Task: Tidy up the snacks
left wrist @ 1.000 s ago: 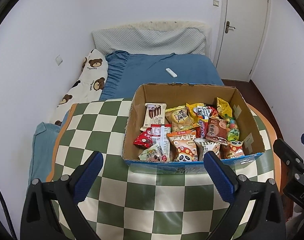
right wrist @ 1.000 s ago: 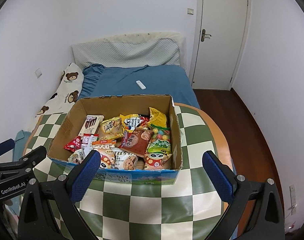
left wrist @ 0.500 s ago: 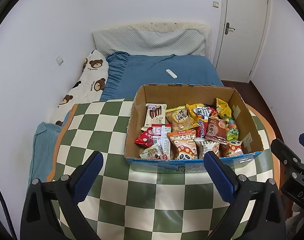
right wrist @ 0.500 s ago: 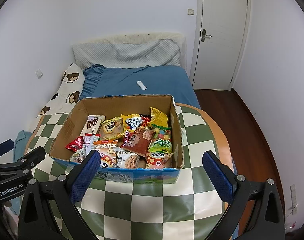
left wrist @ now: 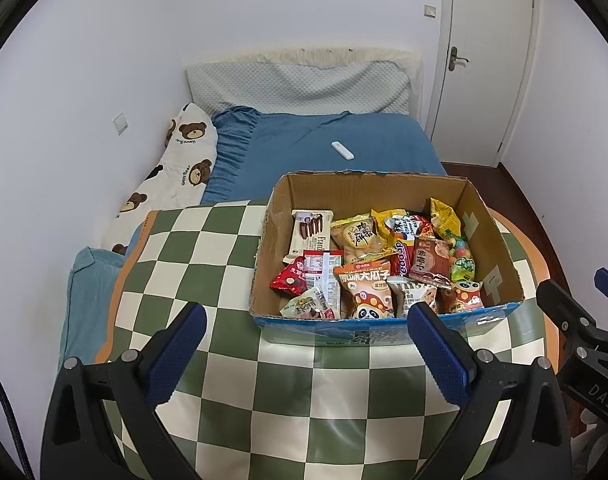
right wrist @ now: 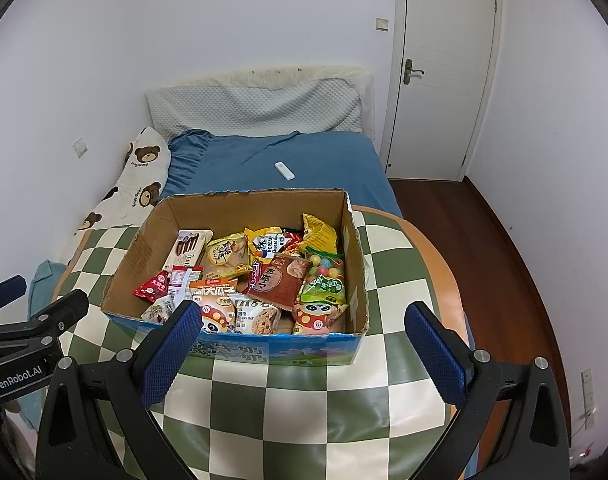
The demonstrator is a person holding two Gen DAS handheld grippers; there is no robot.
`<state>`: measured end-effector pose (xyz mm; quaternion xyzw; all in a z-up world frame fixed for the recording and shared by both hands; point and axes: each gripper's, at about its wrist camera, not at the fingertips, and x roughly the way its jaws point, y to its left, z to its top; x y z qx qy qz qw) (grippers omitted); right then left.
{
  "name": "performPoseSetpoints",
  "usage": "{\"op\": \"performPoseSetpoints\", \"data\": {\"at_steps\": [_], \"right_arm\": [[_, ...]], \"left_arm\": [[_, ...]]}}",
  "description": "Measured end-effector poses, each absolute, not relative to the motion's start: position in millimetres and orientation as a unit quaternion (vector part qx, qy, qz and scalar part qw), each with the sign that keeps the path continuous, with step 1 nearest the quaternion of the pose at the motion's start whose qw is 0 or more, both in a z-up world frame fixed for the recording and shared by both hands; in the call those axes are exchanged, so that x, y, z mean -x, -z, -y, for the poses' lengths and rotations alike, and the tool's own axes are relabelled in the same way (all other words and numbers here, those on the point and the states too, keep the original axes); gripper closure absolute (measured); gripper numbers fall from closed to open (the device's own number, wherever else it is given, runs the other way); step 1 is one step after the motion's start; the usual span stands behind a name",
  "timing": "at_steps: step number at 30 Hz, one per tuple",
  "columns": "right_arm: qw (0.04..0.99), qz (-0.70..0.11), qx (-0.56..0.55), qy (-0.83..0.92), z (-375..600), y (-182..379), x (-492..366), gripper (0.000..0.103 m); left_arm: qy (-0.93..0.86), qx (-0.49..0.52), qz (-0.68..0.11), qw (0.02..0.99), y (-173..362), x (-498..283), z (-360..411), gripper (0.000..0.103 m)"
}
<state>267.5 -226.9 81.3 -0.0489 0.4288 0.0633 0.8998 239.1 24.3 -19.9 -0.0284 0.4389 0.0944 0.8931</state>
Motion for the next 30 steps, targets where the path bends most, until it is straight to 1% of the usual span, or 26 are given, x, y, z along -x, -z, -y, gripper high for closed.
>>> {"op": "performPoseSetpoints", "data": {"at_steps": [30], "right_arm": [[0.897,-0.435,0.038,-0.063,221.4,-80.2,-258.8,0.000]], "left_arm": [[-0.092,0.024,-0.435,0.895,14.2,-235.3,-24.4,0.000]]}}
